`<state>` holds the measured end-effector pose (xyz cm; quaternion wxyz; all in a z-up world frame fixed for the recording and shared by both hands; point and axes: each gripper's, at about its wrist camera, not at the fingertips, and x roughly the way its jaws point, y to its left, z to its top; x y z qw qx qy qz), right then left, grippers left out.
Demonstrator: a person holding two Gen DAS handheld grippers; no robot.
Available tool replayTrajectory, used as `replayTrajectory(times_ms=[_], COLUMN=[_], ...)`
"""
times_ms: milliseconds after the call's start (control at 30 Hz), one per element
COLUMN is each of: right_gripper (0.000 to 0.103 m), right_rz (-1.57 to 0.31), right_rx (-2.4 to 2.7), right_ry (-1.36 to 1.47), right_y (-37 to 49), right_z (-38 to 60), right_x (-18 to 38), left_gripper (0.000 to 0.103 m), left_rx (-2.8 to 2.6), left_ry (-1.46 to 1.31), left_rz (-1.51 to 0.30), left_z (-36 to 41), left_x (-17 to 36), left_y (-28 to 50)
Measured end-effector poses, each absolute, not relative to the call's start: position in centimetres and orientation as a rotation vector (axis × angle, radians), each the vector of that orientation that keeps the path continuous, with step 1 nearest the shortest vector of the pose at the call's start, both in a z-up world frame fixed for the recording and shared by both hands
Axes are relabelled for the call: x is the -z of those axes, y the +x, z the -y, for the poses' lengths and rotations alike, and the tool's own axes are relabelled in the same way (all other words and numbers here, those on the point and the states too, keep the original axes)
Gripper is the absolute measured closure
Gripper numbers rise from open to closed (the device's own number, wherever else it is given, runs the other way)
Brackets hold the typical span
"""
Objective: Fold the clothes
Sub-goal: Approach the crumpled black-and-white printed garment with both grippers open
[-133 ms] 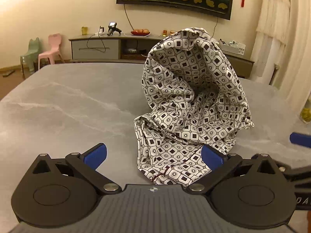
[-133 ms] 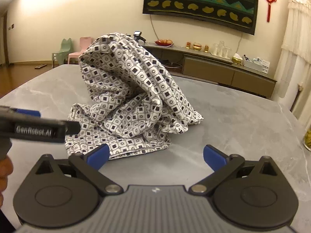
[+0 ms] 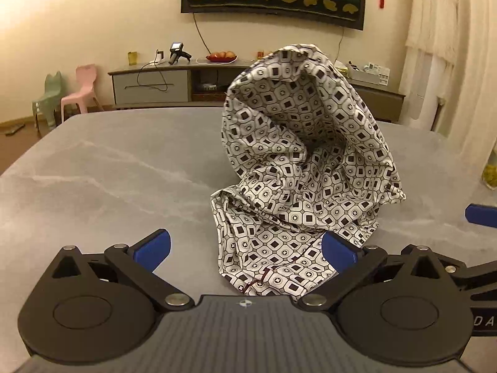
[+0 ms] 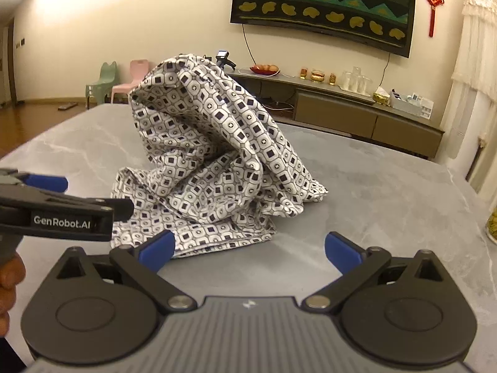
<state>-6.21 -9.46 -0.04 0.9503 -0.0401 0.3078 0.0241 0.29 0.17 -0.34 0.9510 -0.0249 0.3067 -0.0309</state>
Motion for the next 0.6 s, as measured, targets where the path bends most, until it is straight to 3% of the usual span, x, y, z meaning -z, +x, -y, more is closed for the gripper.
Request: replayTrajectory(times_ms=[467, 500, 533, 567, 600], right_gripper=[0.0, 0.002, 0.015, 0.029, 0.036], right_rz=[-0.625, -0.623, -0.621, -0.625, -0.634], right_rx=[-0.018, -0.019, -0.029, -0.038, -0.042], right_ry=[-0.024, -0.021, -0.016, -0.009, -0.003], right_y=[-5.9, -5.9, -6.0, -6.0, -6.0], right_z=[10.7, 10.8, 10.8, 10.9, 11.0], right_x=[0.6, 0.5, 0.5, 0.5, 0.5], left_gripper=[0.001, 0.001, 0.002, 0.009, 0.02], left_rx=[0.051, 0.051, 0.052, 0.065, 0.078], left_ry=[0.013, 0.007, -0.001, -0.018, -0.033], left_rz=[-0.632, -0.626, -0.62, -0.618, -0.617], left_z=[1.4, 1.1, 0.9, 0.6, 0.4], left_x=[-0.1, -0.3, -0.4, -0.5, -0.6], left_y=[-0.3, -0.4, -0.4, -0.5, -0.6])
